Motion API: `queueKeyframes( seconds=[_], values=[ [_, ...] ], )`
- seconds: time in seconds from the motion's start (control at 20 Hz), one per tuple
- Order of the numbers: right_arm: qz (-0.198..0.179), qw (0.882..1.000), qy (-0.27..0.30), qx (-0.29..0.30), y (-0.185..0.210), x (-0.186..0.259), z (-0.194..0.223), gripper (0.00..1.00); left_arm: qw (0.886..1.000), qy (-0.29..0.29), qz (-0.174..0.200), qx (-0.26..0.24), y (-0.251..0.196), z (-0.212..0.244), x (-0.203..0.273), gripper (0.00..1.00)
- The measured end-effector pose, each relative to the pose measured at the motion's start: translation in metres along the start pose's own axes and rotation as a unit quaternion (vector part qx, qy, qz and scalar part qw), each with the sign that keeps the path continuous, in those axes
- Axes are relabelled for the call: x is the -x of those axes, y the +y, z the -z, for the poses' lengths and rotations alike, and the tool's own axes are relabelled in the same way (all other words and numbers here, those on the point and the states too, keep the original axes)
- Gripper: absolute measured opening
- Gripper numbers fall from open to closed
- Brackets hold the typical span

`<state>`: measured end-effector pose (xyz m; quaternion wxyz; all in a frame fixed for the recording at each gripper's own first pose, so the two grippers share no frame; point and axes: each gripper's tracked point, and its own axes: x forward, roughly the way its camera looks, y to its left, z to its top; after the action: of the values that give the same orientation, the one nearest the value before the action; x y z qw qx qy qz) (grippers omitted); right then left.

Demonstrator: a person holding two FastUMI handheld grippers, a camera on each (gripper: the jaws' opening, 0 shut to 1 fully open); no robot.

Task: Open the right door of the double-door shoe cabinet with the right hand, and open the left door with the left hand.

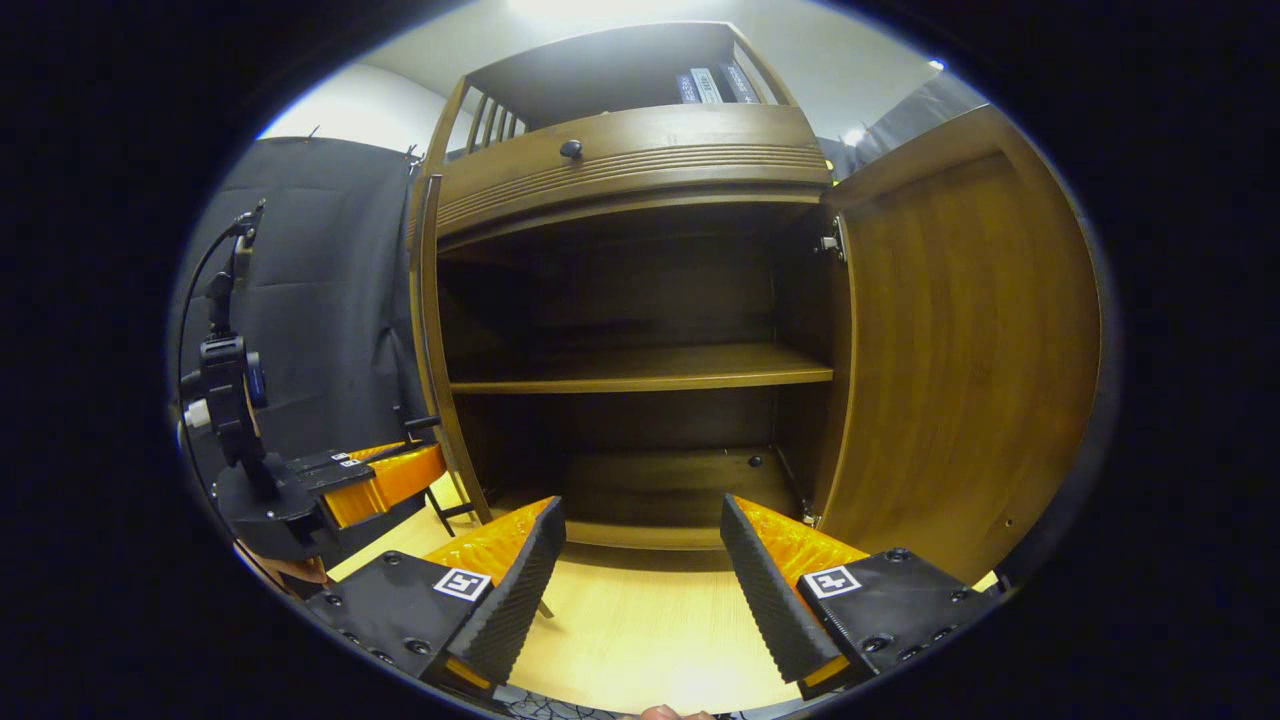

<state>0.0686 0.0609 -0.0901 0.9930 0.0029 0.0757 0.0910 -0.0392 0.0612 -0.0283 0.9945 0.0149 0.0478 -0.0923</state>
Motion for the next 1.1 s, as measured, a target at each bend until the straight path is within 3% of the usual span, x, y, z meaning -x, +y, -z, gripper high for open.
queueKeyframes(
  seconds=[0.75,1.1],
  values=[
    [-0.011,1.0,-0.001,0.016,0.003,0.001,0.007,0.92,0.999,-0.034,-0.005,-0.002,0.07,0.009,0.071,0.05],
    [0.01,1.0,-0.001,0.025,-0.004,0.006,0.009,0.92,0.998,-0.054,0.032,-0.009,0.121,0.007,0.095,0.05]
  ],
)
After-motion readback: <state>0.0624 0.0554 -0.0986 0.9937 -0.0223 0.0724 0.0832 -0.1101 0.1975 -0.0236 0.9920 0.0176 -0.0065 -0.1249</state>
